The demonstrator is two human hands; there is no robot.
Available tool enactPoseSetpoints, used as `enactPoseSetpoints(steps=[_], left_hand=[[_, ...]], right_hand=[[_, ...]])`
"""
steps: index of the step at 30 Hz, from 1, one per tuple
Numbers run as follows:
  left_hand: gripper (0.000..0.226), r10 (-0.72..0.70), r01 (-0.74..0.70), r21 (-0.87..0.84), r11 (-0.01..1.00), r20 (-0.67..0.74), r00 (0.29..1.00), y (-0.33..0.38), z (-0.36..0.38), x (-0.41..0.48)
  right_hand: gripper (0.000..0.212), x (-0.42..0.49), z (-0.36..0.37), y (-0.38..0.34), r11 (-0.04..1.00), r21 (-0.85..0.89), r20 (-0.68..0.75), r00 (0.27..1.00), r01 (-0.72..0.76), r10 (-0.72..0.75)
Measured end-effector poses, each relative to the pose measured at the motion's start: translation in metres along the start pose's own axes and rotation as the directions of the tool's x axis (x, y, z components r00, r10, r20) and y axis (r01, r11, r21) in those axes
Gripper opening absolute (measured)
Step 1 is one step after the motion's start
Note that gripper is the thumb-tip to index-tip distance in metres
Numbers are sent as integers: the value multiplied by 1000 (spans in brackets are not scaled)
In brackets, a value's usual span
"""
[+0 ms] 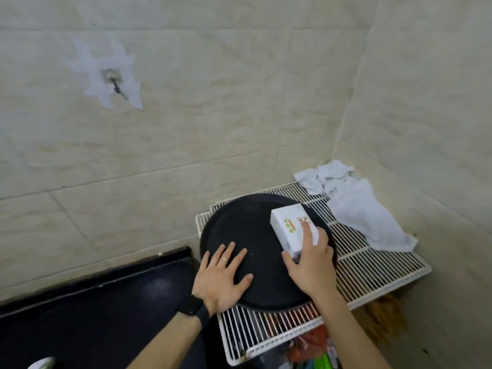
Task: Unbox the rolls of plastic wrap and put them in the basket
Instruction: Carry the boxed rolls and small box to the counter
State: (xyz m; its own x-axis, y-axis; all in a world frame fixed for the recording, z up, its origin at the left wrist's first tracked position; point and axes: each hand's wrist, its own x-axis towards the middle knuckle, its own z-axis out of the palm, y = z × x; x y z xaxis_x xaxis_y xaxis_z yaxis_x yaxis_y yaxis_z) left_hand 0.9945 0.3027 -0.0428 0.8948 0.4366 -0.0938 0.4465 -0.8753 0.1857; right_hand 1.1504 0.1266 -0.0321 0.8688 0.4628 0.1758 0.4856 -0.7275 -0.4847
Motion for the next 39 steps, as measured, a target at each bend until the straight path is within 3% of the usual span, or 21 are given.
enactPoseSetpoints(steps=[8,12,14,17,22,28,33,36,39], left_hand=[[71,8,-10,-51,999,-36,999,-1,-1,-1],[64,7,-53,-339,939,-135,991,-11,-20,-11],[62,-12,-78,-363,929,-240,971,-27,-30,-26],[62,-103,-24,-394,919,-296,950,-66,-35,-60],[56,-342,192,-456,869,-273,899,-148,-15,-143],[54,-635,489,-515,704,-150,758,-233,41,-266],[60,-744,668,-425,611,-19,668,-287,87,-348],[65,-741,698,-354,623,19,671,-309,110,-374],[71,-717,703,-289,650,74,693,-326,129,-386]], right_hand=[[94,4,-4,1,1000,10,-5,1000,18,-18],[87,6,-22,-2,956,283,38,997,-74,66],[84,-2,-29,-12,924,369,38,995,-95,87],[85,-28,-29,-45,881,473,17,1000,-15,8],[84,-93,1,-122,756,648,86,976,96,-198],[88,-197,86,-188,788,605,325,868,114,-375],[92,-272,174,-207,897,437,546,773,66,-322],[92,-299,215,-217,930,359,578,762,83,-292],[97,-322,247,-228,943,294,526,797,156,-296]])
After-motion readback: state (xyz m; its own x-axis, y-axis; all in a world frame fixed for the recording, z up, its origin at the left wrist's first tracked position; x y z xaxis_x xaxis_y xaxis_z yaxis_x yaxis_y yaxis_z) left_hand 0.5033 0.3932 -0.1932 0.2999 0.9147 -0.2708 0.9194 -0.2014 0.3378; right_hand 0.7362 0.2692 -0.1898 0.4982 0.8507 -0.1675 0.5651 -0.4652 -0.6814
